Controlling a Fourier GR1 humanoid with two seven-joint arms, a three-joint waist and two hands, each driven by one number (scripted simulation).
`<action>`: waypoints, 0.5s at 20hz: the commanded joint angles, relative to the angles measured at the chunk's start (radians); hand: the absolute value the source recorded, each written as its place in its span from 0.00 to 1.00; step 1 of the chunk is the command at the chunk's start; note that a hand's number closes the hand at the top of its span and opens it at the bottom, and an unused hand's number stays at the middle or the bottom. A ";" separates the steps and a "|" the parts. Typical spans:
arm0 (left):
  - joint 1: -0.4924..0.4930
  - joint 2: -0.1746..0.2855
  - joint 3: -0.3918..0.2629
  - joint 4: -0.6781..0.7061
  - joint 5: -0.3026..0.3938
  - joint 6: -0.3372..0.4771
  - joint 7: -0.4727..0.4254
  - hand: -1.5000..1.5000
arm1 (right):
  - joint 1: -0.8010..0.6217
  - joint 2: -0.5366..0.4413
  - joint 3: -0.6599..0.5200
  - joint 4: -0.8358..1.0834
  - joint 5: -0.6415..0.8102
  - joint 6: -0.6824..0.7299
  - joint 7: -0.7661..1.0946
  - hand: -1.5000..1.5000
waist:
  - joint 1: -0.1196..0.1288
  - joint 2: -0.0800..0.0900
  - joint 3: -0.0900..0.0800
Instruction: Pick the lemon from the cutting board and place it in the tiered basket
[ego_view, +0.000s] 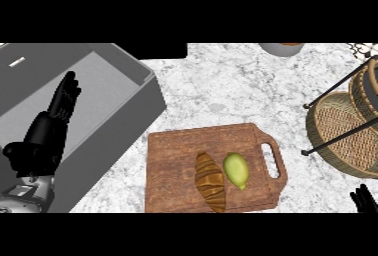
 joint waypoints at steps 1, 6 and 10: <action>0.043 0.063 0.054 0.121 0.011 -0.045 -0.002 0.50 | 0.066 -0.057 0.050 -0.143 0.130 -0.053 0.172 0.00 | 0.020 0.020 -0.026; 0.032 0.033 0.026 0.151 -0.013 -0.043 -0.032 0.50 | 0.057 -0.039 0.134 -0.276 0.254 -0.093 0.429 0.00 | 0.031 0.022 -0.024; 0.025 0.032 0.023 0.127 -0.010 -0.055 -0.011 0.50 | 0.012 -0.023 0.219 -0.300 0.362 -0.083 0.618 0.00 | 0.048 0.020 -0.023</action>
